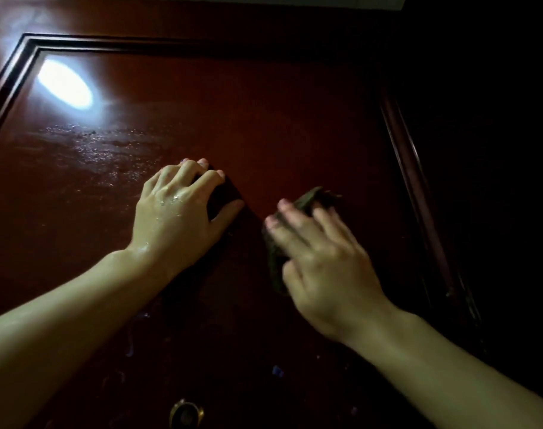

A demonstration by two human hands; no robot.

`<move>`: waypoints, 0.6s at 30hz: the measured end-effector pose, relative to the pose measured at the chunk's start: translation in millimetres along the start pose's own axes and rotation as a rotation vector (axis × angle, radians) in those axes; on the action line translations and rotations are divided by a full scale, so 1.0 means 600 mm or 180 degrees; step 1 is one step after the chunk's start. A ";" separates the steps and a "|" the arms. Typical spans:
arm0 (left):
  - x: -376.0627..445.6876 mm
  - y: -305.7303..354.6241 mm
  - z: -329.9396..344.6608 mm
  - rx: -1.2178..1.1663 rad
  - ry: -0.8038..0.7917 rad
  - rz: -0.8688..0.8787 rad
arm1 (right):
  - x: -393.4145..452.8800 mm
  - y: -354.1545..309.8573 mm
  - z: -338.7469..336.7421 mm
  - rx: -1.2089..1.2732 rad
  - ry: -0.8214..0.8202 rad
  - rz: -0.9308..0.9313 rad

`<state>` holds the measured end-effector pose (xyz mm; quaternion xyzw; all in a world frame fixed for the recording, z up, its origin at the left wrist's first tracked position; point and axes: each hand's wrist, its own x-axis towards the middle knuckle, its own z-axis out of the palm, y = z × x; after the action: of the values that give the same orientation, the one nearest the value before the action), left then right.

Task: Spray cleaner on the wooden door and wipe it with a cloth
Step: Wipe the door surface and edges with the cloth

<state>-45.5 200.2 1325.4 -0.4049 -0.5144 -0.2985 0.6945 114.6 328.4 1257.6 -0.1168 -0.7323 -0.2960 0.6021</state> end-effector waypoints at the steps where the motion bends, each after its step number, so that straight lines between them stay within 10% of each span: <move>1: -0.001 0.002 -0.002 0.0000 -0.0011 -0.0023 | -0.009 0.003 -0.001 -0.0011 -0.0055 -0.0156; 8: -0.009 0.016 -0.001 0.0027 -0.0080 -0.0203 | 0.005 0.118 -0.034 -0.0131 0.0218 0.1528; 14: -0.018 0.027 0.000 0.0100 -0.0181 -0.0271 | -0.054 0.020 -0.005 -0.0124 -0.0040 0.0173; 18: -0.033 0.032 -0.008 0.0071 -0.0245 -0.0213 | -0.027 0.080 -0.024 -0.0004 0.0019 0.0729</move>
<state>-33.3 205.6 1300.9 -0.3908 -0.5573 -0.3000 0.6683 155.6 361.6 1258.0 -0.1992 -0.7121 -0.2260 0.6342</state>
